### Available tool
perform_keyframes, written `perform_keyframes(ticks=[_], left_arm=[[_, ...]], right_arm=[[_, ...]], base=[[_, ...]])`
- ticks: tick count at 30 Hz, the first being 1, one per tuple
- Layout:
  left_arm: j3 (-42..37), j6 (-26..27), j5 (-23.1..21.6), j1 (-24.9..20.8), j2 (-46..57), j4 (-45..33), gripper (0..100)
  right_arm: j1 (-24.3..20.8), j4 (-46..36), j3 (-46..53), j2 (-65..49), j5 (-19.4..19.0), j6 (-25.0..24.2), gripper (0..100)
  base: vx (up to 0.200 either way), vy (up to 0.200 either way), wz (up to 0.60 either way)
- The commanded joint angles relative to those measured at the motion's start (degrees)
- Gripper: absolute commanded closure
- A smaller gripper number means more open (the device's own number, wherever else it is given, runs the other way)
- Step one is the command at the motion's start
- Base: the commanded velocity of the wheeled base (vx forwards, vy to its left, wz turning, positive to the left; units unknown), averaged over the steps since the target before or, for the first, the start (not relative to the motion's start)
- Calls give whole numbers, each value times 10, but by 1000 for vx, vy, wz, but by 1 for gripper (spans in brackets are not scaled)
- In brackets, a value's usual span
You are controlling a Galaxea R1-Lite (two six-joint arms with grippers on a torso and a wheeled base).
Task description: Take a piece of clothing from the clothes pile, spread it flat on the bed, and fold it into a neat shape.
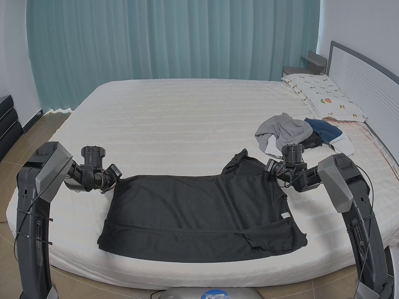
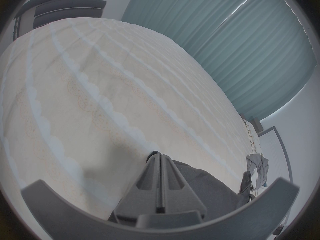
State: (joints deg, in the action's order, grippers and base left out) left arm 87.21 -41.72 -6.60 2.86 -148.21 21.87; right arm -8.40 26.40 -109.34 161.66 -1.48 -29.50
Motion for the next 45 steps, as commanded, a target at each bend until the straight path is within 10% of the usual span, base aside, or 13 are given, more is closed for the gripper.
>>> perform_keyframes(ticks=[1, 45], left_arm=[[1, 0, 0, 1, 0, 1, 100], [-38, -37, 1, 20, 86, 2, 100]], right_arm=[[1, 2, 19, -21, -1, 0, 100], [45, 208, 313, -197, -67, -46, 100]], base=[[0, 0, 0], [0, 0, 0]])
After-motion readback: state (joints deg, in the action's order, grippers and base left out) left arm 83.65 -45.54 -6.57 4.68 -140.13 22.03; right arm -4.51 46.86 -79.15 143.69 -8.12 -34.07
